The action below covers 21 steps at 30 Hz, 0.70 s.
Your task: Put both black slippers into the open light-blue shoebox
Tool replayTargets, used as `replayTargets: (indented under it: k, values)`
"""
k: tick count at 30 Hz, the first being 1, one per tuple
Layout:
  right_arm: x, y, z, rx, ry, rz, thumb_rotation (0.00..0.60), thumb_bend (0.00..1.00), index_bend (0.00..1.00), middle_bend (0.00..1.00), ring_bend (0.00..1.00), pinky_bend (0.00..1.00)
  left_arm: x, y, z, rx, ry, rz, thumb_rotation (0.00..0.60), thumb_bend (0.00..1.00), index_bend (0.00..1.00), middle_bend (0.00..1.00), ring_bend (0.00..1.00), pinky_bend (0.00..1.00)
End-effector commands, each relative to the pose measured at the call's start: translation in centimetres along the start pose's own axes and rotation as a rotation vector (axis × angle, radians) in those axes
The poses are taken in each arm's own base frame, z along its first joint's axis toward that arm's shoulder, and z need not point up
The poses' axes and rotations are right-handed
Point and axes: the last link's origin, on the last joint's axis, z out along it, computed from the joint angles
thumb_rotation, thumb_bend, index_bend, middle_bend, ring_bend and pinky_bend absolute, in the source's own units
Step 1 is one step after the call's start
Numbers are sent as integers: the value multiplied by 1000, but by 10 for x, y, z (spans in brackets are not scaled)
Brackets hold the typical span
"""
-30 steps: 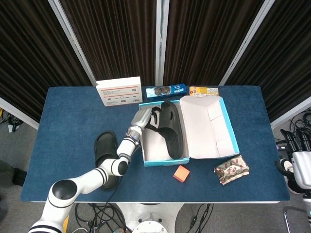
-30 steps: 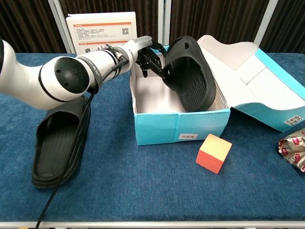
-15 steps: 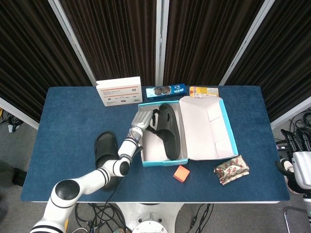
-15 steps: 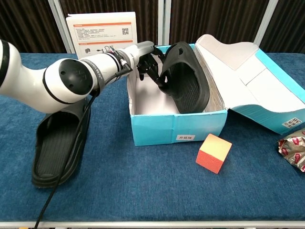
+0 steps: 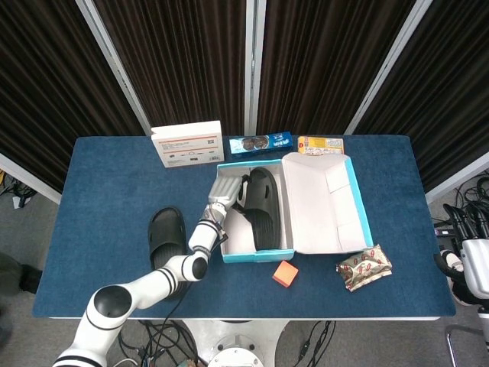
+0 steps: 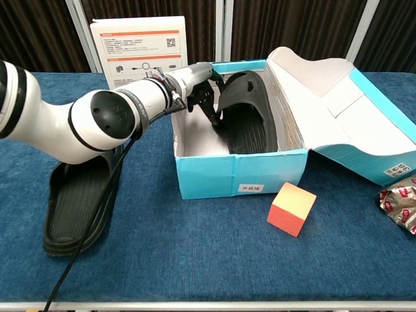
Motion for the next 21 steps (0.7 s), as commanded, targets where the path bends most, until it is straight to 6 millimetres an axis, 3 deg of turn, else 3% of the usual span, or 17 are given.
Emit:
replayTargets:
  k: [1,5,9,13,15,21]
  values:
    - [0,0,0,-1,0,0,600,133,50,146,0,100,0,1,-1,-2,-7,-2,600,0,364,490,762,536]
    - [0,-1,-1,4,0,2,600,134,50,146,0,104,2,4,-3,-21,-15,16,600,0,140,284,545,515]
    - [0,0,-1,3,1,3,600,134,50,146,0,108,2,7,-6,-35,-5,22,600,0,39,171,258,518]
    - [1,1,-3,-1,4,5,600,134,50,146,0,111,5,9,-8,-45,17,34,600,0,12,89,121,485]
    - [2,2,-4,-2,5,7,600,134,50,146,0,112,9,11,-9,-54,32,32,600,0,2,33,52,402]
    - [1,2,-4,4,4,14,600,134,50,146,0,112,25,13,-16,-81,58,37,600,0,0,6,0,263]
